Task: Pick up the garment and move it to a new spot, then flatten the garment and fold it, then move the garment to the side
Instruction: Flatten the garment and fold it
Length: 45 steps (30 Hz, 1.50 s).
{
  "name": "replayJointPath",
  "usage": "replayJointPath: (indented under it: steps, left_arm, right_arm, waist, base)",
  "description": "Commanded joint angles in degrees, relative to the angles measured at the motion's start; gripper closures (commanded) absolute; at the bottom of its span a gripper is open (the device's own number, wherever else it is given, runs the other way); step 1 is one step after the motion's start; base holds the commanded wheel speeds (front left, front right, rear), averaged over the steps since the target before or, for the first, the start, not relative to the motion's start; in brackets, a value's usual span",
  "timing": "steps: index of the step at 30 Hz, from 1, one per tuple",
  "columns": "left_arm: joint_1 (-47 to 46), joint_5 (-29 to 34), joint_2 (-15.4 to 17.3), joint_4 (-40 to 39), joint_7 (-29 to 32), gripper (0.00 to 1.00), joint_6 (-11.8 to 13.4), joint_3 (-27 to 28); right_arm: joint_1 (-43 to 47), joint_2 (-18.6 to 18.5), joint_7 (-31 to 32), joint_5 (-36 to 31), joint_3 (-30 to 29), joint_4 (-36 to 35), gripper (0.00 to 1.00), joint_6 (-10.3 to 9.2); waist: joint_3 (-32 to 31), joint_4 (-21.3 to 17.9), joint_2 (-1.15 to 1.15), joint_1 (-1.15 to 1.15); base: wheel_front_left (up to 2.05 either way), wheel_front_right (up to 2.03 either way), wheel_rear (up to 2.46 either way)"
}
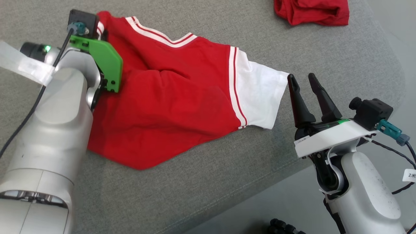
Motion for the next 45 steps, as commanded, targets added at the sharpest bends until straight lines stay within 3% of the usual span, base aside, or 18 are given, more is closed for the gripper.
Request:
replayJointPath:
  steps: [1,9,16,24,30,36,37,38,39,40,45]
  left_arm:
    - [-1.9,0.7,0.3,-0.5,-0.9,1.0,0.5,-0.3]
    - [-10.2,6.7,-0.9,-0.7,-9.5,1.0,2.4,-5.8]
    - [-16.2,11.5,-2.3,1.6,-15.0,1.0,2.7,-11.0]
    - [-21.4,14.3,-4.3,2.8,-18.2,1.0,2.3,-15.1]
    - [-25.1,14.4,-5.4,-0.3,-18.9,1.0,3.9,-16.2]
    - [-23.2,13.1,-5.8,2.0,-18.9,1.0,4.1,-16.3]
    - [-22.6,12.7,-5.9,3.1,-18.9,0.88,4.0,-16.2]
    - [-22.1,12.3,-6.0,4.1,-18.9,0.59,3.8,-16.2]
    - [-21.9,12.1,-6.1,5.2,-18.9,0.08,3.6,-16.3]
    - [-21.7,11.7,-6.2,6.0,-18.9,0.0,3.7,-16.3]
    - [-20.5,9.8,-6.4,9.2,-18.5,0.0,3.2,-15.7]
  right_arm:
    - [-0.6,0.2,-0.4,-0.1,0.1,-0.1,0.0,0.0]
    - [-0.5,0.6,-0.8,0.0,0.8,0.4,0.0,0.0]
    - [-0.5,1.3,-1.1,0.6,1.9,0.6,0.0,0.0]
    - [0.1,1.8,-1.8,0.4,2.2,0.9,0.0,0.0]
    - [0.5,2.2,-2.1,0.3,2.6,0.6,0.0,0.0]
    - [0.6,2.3,-1.9,0.9,3.2,1.2,0.0,0.0]
    - [0.6,2.4,-1.9,0.9,3.3,1.3,0.0,0.0]
    - [0.4,2.4,-1.9,1.0,3.3,1.4,0.0,0.0]
    - [0.2,2.5,-1.8,1.2,3.4,1.5,0.0,0.0]
    - [0.0,2.5,-1.7,1.2,3.5,1.6,0.0,0.0]
    - [-0.9,2.5,-1.6,1.6,4.4,2.4,0.0,0.0]
  waist:
    - [0.2,-0.2,0.0,-0.01]
    - [0.7,-2.5,0.0,-0.01]
    - [1.3,-5.6,0.0,-0.01]
    - [2.0,-7.3,0.0,-0.01]
    - [2.4,-7.5,0.0,-0.01]
    - [2.4,-7.7,0.0,-0.01]
    - [2.4,-7.7,0.0,-0.01]
    - [2.5,-7.7,0.0,-0.01]
    - [2.6,-7.7,0.0,-0.01]
    - [2.7,-7.7,0.0,-0.01]
    - [2.9,-7.6,0.0,-0.01]
  base:
    - [0.0,0.0,0.0]
    - [0.0,0.0,0.0]
    - [0.0,0.0,0.0]
    - [0.0,0.0,0.0]
    - [0.0,0.0,0.0]
    - [0.0,0.0,0.0]
    - [0.0,0.0,0.0]
    - [0.0,0.0,0.0]
    - [0.0,0.0,0.0]
    - [0.0,0.0,0.0]
    - [0.0,0.0,0.0]
